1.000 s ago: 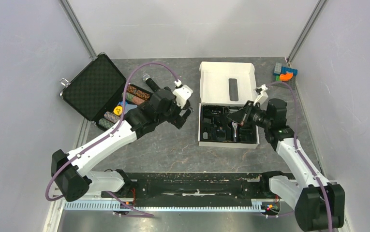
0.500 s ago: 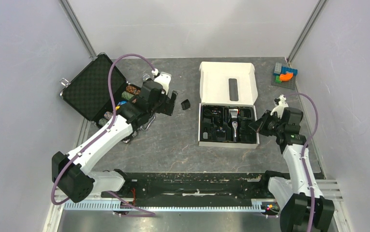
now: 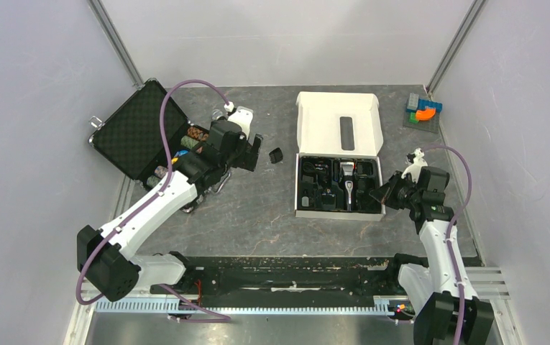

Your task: Sort the hair-cutting tools

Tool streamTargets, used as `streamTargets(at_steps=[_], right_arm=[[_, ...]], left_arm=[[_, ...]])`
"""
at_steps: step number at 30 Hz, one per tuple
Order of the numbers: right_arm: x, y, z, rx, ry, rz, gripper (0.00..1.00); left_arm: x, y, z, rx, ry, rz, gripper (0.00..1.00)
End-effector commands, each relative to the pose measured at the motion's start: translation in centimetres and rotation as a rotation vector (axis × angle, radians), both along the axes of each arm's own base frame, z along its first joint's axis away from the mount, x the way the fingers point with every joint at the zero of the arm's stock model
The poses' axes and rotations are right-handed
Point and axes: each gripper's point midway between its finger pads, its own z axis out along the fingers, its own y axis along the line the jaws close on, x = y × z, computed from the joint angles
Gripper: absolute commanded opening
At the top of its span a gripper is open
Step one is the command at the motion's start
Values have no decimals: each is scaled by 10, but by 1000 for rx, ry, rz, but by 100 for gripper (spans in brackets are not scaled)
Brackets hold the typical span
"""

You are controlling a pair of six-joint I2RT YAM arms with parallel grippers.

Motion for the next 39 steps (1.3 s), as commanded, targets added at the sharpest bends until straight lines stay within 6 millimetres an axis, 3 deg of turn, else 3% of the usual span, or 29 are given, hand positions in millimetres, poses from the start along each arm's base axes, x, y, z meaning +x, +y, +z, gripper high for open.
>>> streamTargets(at_steps=[1, 7, 19, 23, 27, 35, 39], right_arm=[[-2, 1, 1, 9, -5, -3, 0], [-3, 1, 0, 7, -10, -1, 0], [-12, 4, -24, 21, 9, -6, 0], [-15, 0, -36, 1, 32, -23, 20], [-11, -11, -28, -70, 14, -41, 32], [-7, -36, 1, -231, -17, -77, 38], [-6, -33, 15, -269, -39, -60, 38]], left_arm=[[6, 0, 18, -57, -49, 47, 100], [5, 1, 19, -54, -54, 45, 100], [5, 1, 17, -53, -52, 47, 100], [5, 1, 17, -53, -51, 46, 100], [5, 1, 16, -54, -49, 45, 100], [5, -2, 15, -63, -41, 38, 100], [5, -3, 14, -65, -38, 36, 100]])
